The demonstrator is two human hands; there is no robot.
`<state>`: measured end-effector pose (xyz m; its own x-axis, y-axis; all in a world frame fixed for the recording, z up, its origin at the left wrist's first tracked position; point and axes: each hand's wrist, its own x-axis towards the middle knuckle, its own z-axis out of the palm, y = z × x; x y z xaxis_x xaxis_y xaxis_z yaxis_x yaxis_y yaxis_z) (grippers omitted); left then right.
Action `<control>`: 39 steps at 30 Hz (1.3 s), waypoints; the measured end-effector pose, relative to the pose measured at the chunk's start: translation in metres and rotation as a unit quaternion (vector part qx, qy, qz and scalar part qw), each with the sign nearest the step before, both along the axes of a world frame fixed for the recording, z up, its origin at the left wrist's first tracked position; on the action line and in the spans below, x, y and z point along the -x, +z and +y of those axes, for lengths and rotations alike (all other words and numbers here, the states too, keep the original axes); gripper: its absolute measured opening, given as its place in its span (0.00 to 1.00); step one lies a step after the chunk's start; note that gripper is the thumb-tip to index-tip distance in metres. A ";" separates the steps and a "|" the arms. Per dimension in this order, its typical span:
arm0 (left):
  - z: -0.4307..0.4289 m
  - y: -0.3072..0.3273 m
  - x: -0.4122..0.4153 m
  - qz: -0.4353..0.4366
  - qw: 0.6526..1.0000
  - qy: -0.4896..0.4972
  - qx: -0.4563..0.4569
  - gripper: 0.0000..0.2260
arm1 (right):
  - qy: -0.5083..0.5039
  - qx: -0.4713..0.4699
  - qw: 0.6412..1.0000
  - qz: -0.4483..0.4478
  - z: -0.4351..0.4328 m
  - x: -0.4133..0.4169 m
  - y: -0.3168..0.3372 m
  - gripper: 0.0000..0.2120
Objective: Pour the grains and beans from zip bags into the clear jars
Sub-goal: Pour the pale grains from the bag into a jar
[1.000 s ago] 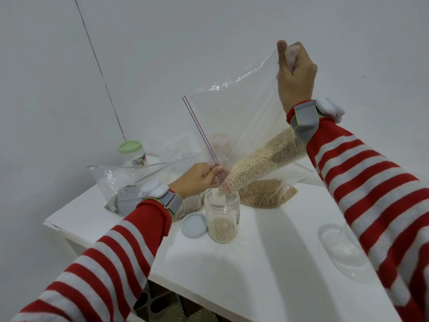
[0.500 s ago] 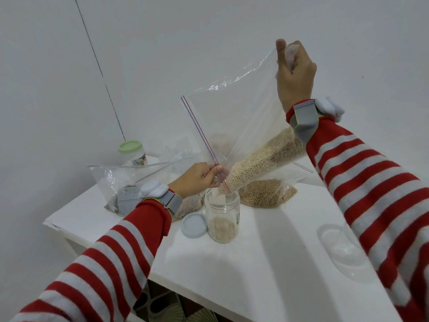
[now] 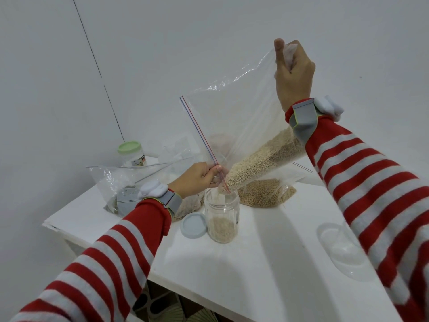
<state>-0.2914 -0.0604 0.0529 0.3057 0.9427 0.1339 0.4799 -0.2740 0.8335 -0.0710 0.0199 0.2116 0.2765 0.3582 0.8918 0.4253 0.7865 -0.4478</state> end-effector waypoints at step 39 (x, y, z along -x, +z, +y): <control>-0.003 -0.005 0.002 0.007 1.000 0.007 -0.025 0.13 | 0.007 -0.001 1.000 0.002 0.002 0.004 -0.001 0.22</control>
